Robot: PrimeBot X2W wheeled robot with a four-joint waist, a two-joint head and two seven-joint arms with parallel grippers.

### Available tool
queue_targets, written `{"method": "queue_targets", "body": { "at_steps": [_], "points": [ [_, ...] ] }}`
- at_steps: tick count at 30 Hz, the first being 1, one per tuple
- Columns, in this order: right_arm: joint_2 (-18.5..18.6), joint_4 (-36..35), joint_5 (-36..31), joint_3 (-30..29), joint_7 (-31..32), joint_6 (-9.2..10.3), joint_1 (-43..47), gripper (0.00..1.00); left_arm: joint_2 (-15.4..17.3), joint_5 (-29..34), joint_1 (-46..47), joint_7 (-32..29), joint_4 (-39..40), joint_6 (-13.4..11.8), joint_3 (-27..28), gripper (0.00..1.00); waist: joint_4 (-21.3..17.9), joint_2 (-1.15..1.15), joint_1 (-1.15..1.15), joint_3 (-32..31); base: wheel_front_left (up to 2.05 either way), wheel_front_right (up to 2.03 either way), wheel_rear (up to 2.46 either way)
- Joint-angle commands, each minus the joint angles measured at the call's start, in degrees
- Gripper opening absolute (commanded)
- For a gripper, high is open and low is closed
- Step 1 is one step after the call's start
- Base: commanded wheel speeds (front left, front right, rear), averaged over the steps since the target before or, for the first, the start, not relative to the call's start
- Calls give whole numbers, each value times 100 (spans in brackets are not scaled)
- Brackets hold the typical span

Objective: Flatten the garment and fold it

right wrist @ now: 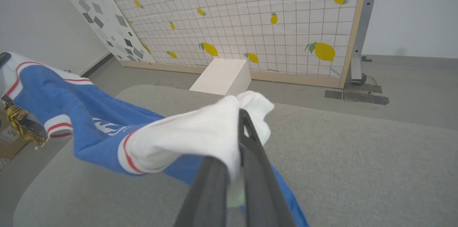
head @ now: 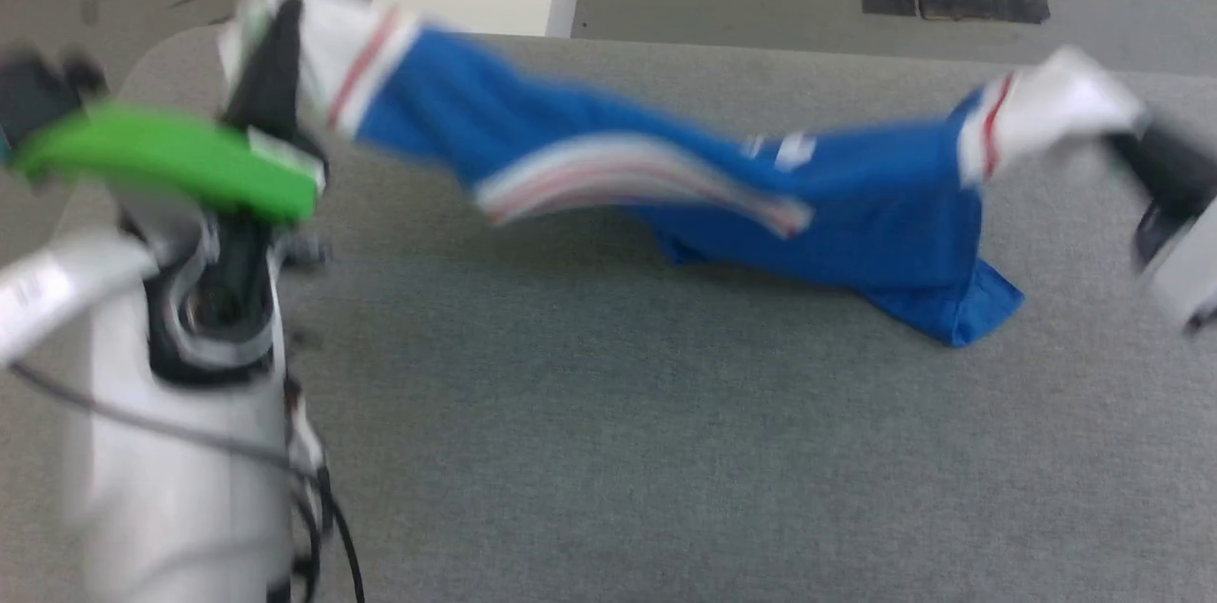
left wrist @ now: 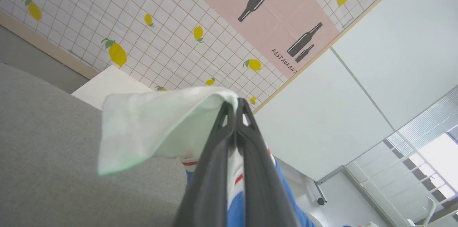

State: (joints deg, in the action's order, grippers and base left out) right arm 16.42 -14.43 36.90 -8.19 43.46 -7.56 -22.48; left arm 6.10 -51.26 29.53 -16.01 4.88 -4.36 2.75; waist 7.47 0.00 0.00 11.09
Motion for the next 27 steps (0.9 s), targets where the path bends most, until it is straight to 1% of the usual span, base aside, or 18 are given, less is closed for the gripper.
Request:
{"method": "queue_targets", "body": {
  "at_steps": [1, 4, 6, 7, 9, 12, 15, 18, 21, 24, 27],
  "points": [
    [74, 119, 19, -44, 127, 8, -544, 0, 63, 79, 504, -84, -98, -94, -56, 0, -100, 0, 0, 137, 0, 0, 0],
    [120, 518, -17, -20, 397, 8, -1575, 0, 221, 349, 1431, -162, -538, -269, -160, 0, -208, 0, 0, 360, 0, 0, 0],
    [135, 850, -142, 60, 451, 8, -2297, 0, 257, 502, 2098, -90, -933, -361, -195, 0, -289, 0, 0, 510, 0, 0, 0],
    [214, 1012, -285, 200, 424, 8, -2700, 0, 267, 582, 2466, -39, -1147, -391, -228, 0, -336, 0, 0, 606, 0, 0, 0],
    [339, 1346, -563, 461, 223, 8, -3368, 0, 298, 732, 3073, -20, -1560, -379, -365, 0, -407, 0, 0, 761, 0, 0, 0],
    [351, 1914, -837, 795, -97, 8, -4197, 0, 432, 1108, 3843, 87, -2122, -397, -586, 0, -523, 0, 0, 933, 0, 0, 0],
    [340, 2486, -1062, 1032, -460, 8, -4957, 0, 462, 1377, 4546, 333, -2538, -461, -684, 0, -603, 0, 0, 1112, 0, 0, 0],
    [350, 2935, -1183, 1226, -803, 8, -5464, 0, 478, 1515, 5029, 617, -2817, -508, -671, 0, -665, 0, 0, 1255, 0, 0, 0],
    [396, 3344, -1220, 1373, -1132, 8, -5825, 0, 501, 1602, 5345, 894, -2998, -495, -657, 0, -696, 0, 0, 1376, 0, 0, 0],
    [448, 3689, -1172, 1457, -1416, 8, -5986, 0, 510, 1576, 5366, 1002, -3184, -448, -631, 0, -685, 0, 0, 1439, 0, 0, 0],
    [510, 4009, -1051, 1584, -1613, 8, -5906, 0, 529, 1535, 5164, 1097, -3381, -397, -601, 0, -645, 0, 0, 1450, 0, 0, 0]
  ]
}}
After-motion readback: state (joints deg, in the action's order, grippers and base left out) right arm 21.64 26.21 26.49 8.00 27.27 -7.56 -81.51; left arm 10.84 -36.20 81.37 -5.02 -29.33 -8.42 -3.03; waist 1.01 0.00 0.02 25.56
